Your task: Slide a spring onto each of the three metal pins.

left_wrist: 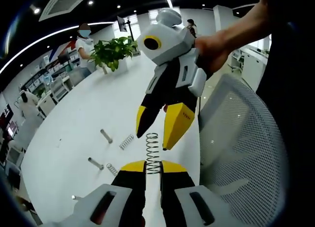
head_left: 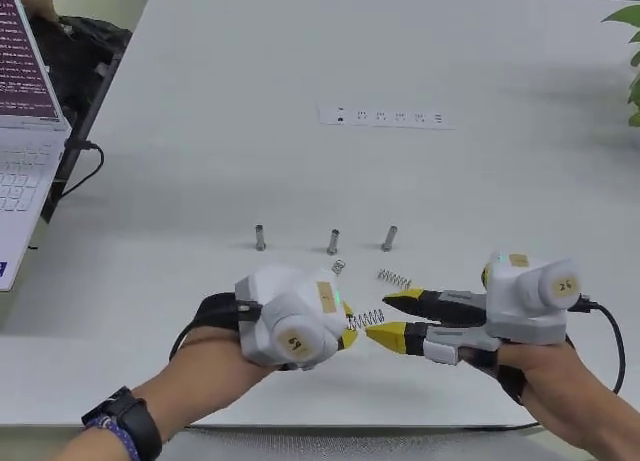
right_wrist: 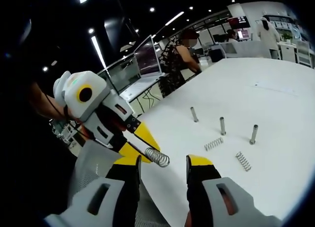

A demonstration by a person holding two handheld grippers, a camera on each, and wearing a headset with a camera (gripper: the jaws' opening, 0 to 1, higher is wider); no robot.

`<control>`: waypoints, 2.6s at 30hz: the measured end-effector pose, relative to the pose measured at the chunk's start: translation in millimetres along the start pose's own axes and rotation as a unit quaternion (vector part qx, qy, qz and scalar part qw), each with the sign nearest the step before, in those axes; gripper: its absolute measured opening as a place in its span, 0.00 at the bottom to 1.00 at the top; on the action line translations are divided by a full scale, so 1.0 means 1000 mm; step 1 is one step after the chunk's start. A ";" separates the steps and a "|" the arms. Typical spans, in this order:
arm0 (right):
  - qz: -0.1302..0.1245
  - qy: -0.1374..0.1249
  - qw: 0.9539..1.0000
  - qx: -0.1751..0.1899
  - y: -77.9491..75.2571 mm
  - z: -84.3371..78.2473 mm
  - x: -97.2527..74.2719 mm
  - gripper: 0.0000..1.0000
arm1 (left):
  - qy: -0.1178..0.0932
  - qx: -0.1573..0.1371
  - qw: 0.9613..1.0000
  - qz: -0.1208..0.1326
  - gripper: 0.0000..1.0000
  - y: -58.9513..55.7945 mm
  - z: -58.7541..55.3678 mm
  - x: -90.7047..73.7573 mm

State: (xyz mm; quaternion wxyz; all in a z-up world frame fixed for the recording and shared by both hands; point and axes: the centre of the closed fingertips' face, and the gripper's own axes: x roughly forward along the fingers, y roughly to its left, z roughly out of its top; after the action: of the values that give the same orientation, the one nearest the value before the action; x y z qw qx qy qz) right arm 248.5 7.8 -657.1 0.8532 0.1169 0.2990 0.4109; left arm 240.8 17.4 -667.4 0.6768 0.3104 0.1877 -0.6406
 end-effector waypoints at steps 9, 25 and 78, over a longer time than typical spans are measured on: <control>0.017 -0.001 1.000 0.007 0.007 -0.004 0.001 0.15 | 0.003 0.019 1.000 -0.003 0.02 -0.004 0.002 0.000; 0.024 -0.010 1.000 0.017 0.010 0.000 -0.004 0.09 | 0.007 0.028 1.000 -0.004 0.02 -0.002 0.005 0.004; 0.019 0.150 0.963 -0.221 0.015 0.018 -0.004 0.16 | -0.024 -0.006 0.999 0.023 0.02 0.011 0.013 0.001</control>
State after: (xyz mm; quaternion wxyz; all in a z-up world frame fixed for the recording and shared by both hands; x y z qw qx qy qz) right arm 247.8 15.0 -634.8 0.7953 -0.1322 0.3231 0.4957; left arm 249.9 7.3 -656.5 0.6972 0.2951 0.1684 -0.6312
